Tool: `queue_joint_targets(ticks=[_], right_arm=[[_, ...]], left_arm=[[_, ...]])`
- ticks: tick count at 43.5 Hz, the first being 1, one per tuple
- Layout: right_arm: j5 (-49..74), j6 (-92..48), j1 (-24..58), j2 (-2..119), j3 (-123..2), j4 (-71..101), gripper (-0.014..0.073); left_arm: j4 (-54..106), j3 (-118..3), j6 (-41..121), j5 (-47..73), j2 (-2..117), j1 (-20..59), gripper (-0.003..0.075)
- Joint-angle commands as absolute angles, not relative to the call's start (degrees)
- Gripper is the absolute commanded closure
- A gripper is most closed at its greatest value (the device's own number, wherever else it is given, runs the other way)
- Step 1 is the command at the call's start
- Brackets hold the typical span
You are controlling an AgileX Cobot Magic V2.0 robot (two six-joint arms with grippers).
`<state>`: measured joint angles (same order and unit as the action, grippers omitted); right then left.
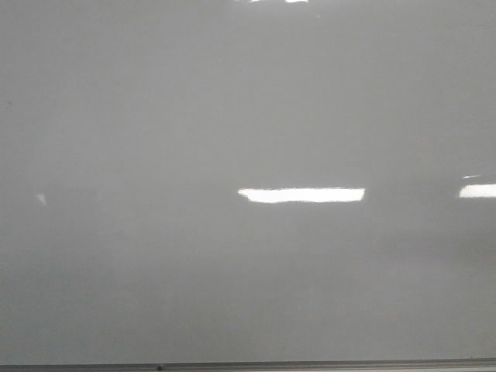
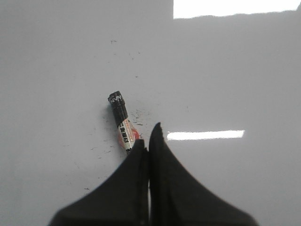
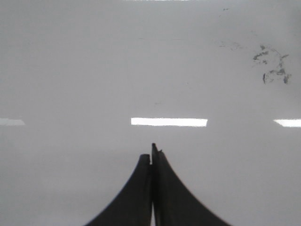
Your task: Write number 7 on whiteboard
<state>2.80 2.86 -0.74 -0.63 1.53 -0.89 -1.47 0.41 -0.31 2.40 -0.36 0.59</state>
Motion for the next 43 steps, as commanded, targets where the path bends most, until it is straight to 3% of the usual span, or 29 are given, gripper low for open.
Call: queue_joint_targets(ticks=[1, 34, 43], right_arm=[[-1.96, 2.82, -0.99, -1.64, 1.38, -1.53, 0.0661], [-4.54, 2.82, -0.99, -1.65, 1.32, -1.53, 0.0661], [-2.8, 2.82, -0.83, -1.6, -3.75, -1.53, 0.0661]], left_arm=[[-1.34, 1.12, -0.71, -2.64, -1.21, 0.93, 0.0741], [-1.34, 1.12, -0.71, -2.64, -1.21, 0.93, 0.0741], [-1.21, 0.91, -0.71, -7.29, -1.21, 0.93, 0.0741]])
